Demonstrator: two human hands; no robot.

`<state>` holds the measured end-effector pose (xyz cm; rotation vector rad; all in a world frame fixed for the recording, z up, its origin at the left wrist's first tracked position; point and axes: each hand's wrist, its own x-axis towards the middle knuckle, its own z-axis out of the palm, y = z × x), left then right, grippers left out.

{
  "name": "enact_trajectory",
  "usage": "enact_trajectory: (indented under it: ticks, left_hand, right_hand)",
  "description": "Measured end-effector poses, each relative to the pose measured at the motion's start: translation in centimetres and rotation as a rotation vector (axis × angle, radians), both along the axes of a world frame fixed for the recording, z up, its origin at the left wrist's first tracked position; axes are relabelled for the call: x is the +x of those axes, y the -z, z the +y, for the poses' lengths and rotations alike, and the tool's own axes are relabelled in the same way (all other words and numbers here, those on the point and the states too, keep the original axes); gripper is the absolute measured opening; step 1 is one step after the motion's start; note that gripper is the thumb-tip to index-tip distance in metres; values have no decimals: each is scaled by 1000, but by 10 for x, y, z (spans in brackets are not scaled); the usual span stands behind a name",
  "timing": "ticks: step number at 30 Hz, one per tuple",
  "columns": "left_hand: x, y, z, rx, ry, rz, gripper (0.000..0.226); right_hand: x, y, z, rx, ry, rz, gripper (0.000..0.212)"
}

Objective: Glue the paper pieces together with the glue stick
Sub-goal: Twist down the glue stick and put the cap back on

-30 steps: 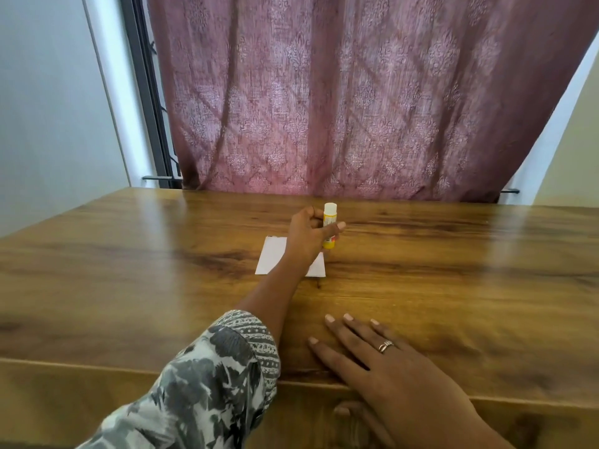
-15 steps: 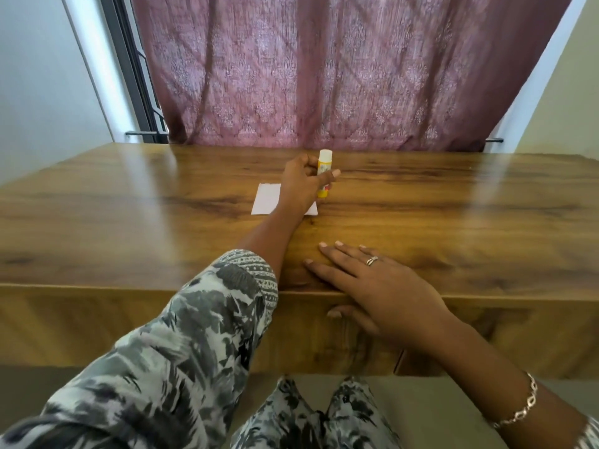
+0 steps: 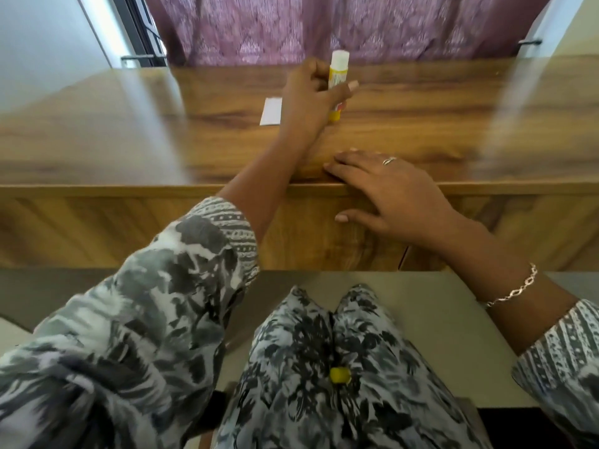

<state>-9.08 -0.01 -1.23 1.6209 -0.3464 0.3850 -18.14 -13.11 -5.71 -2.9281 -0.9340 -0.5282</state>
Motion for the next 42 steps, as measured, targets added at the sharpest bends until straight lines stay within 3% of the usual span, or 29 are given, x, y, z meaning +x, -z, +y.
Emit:
enact_trajectory:
  ticks: [6,10,12,17,22,30,35,42]
  left_hand:
    - [-76,20,4,-51,59,-57,20]
    - [-106,43,-3,-88,55,-119,21]
    - [-114,48,-10,-129,59,-132,20]
    - [-128,60,-33,-118,130,-76,18]
    - [-132,67,-39,-28,200,-22,20]
    - [-139,81,-26,2,184,47,18]
    - [-140,80,-21,8,177,62,18]
    - [-124,65,-11,-9,140,-27,18]
  right_hand:
    - [-46,38,-5,300,-98,-137,43]
    - [-69,67,3,486,-149,-90,27]
    - [-78,89,3,487,-171,24,20]
    - [-88,152,1,243,-68,627,26]
    - [-90,176,7,165,-32,762,34]
    - [-91,189,17,-25,-51,696,36]
    - [-85,174,12,211,-33,709,35]
    - [-72,82,-17,508,-56,536,24]
